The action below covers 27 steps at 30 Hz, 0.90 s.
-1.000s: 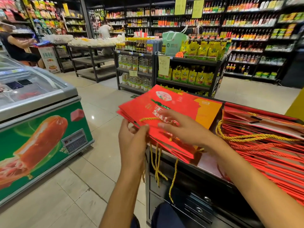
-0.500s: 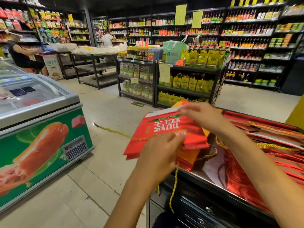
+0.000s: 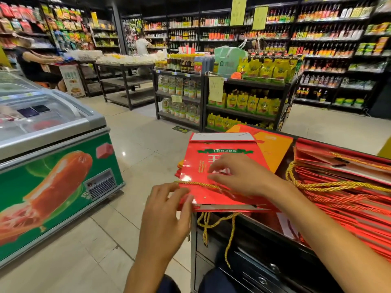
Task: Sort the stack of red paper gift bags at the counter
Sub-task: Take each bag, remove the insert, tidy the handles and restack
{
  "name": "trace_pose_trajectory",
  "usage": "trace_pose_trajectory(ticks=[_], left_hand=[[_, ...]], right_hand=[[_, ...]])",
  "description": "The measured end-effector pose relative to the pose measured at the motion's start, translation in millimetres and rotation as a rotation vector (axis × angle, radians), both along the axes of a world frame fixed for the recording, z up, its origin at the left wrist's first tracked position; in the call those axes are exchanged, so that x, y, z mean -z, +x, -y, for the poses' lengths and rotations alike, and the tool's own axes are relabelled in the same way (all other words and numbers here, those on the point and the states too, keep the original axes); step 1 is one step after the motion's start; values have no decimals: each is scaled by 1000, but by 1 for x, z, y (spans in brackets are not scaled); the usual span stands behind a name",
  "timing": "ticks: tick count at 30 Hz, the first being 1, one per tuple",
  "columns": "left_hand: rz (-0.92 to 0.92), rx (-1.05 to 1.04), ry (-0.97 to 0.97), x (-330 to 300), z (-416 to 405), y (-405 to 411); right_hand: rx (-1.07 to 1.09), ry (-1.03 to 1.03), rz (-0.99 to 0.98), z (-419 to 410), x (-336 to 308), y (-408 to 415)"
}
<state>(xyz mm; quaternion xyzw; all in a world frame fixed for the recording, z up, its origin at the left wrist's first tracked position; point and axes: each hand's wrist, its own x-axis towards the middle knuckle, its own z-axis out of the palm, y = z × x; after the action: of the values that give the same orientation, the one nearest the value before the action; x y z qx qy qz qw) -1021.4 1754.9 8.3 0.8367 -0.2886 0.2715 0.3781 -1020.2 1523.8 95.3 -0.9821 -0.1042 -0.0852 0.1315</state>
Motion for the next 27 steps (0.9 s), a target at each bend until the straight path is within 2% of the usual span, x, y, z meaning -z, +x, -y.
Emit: trace_pose_trajectory(ticks=[5,9,15,17,19,22,27], left_hand=[[-201,64,-134,7,-2,-4],[-242,86,-131,10,-3,-6],[-187,77,-145,10,0,-8],[-163,81,-131,9,1,-7],[-161,88,-116,9,0,-6],[-174,90,-96,10,0,-5],[-168,100,-73,11,-2,-4]], right_hand=[[-83,-66,-73,-32,7,7],[37,-133,-92,-12,-6,5],[298,-444,-294,26,-42,-14],[345,-489,-284,27,-44,-15],[317,-531,-159,22,-43,-14],[221,-347,-15,2,-37,-7],[236,-259,-76,-20,-14,39]])
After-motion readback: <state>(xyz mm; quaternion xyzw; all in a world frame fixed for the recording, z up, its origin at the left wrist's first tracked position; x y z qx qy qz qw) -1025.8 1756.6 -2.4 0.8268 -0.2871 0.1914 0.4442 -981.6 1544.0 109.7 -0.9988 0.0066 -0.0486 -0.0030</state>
